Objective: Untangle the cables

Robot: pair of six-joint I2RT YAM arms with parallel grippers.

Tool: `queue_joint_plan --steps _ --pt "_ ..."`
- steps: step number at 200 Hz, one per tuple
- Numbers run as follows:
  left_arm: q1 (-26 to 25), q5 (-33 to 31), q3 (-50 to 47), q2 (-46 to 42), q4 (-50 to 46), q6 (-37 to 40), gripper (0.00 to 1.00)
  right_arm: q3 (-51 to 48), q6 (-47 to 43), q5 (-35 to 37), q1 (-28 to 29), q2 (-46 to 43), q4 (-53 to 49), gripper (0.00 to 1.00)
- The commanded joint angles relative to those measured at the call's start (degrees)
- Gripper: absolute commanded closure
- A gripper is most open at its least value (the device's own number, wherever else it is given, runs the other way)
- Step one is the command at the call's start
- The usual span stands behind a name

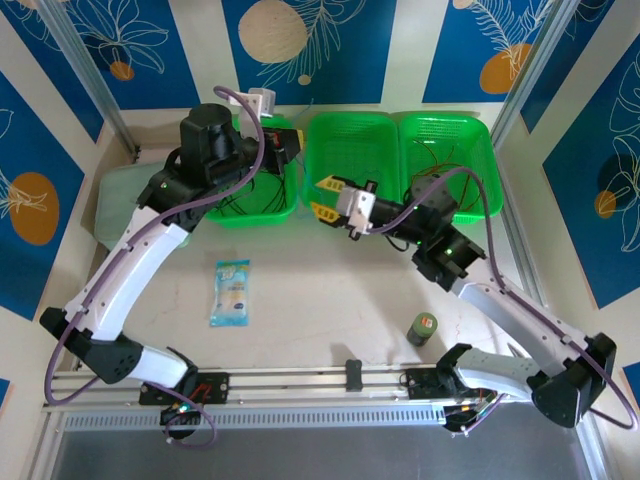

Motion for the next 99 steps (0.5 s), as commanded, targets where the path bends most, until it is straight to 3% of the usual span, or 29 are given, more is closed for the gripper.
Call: queue_joint_plan --steps 1,99 --pt "0.51 -0.98 2.14 0.20 -1.71 -4.34 1.00 0.97 -9.37 4.55 1.12 1.73 4.22 0.63" --pt "0.50 0.32 1.54 -0.39 -1.83 -5.47 1.00 7.56 -7.56 6.11 0.00 10.74 6.72 0.61"
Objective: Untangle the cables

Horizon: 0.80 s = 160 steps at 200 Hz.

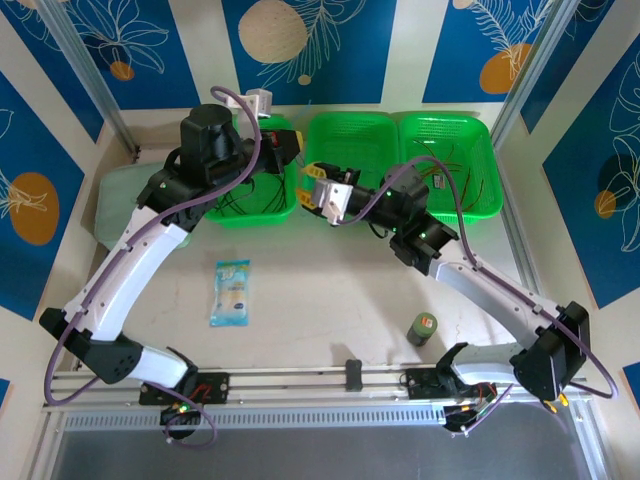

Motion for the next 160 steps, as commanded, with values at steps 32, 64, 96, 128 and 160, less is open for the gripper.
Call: queue_joint_plan --steps 32,64,96,128,160 --pt "0.41 0.51 1.02 -0.59 -0.59 -1.02 1.00 4.71 0.74 2.27 -1.00 3.57 3.12 0.61" --pt "0.41 0.85 0.99 -0.59 -0.52 -1.34 1.00 6.07 0.96 3.76 -1.72 5.09 2.47 0.62" --pt "0.42 1.29 1.05 -0.26 -0.07 -1.65 1.00 6.05 1.57 3.32 -2.25 5.71 2.58 0.66" --pt "0.46 1.47 1.07 -0.15 -0.07 -1.87 1.00 6.55 2.31 2.67 -2.39 6.05 2.68 0.75" --pt "0.45 1.38 1.07 -0.15 0.03 -2.02 1.00 6.91 2.54 2.31 -2.44 6.60 2.59 0.80"
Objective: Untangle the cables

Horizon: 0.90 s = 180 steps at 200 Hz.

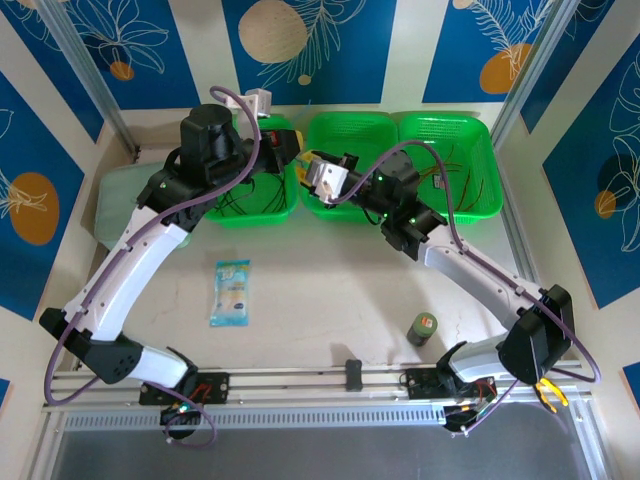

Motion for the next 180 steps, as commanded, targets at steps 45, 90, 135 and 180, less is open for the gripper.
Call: queue_joint_plan --steps 45,90,135,180 --pt "0.46 1.37 1.07 -0.06 0.22 -1.19 1.00 3.83 0.27 0.26 -0.34 2.09 0.05 0.77" --pt "0.42 1.50 1.07 -0.06 0.36 -1.55 1.00 4.92 -0.17 0.60 -0.33 3.82 0.06 0.78" --pt "0.45 1.43 1.00 -0.24 0.27 -1.47 1.00 5.44 -0.66 0.61 -0.25 4.87 0.40 0.92" --pt "0.49 0.45 1.06 -0.32 0.03 -0.75 1.00 3.59 -0.64 0.54 0.01 3.01 0.53 1.00"
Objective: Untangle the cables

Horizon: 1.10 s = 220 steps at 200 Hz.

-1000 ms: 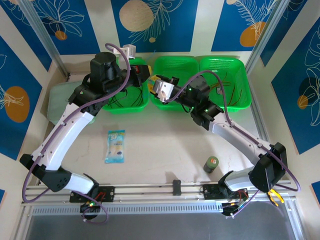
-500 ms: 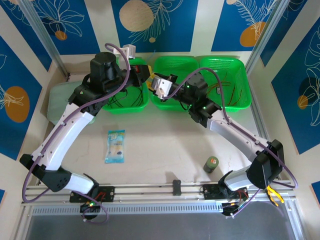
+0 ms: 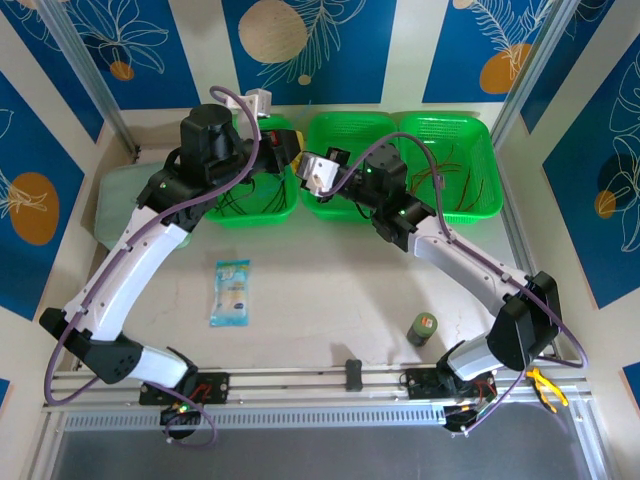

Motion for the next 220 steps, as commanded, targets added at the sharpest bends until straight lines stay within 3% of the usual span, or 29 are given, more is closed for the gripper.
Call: queue_joint_plan --steps 1,40,93,143,171,220 --pt "0.53 0.02 1.06 -0.33 0.01 -0.17 1.00 0.20 -0.16 0.42 0.14 -1.75 0.91 1.00" --pt "4.16 -0.96 1.62 -0.36 -0.91 2.47 1.00 -5.72 1.26 0.18 -0.07 -7.54 1.40 1.00" --pt "17.14 1.76 -4.86 -1.59 1.70 2.67 1.00 -13.54 6.04 2.40 -2.46 -20.20 0.23 1.00" --pt "25.00 2.73 -11.94 -5.08 4.51 1.42 1.00 -20.20 18.00 5.48 -15.34 -29.45 1.73 1.00" --pt "26.87 3.43 -13.43 -6.35 4.45 1.00 1.00 -21.07 23.53 7.09 -22.37 -31.65 1.54 1.00" --pt "28.44 2.86 -13.33 -8.12 2.78 1.08 1.00 -20.54 32.12 16.24 -31.23 -32.49 -0.33 1.00"
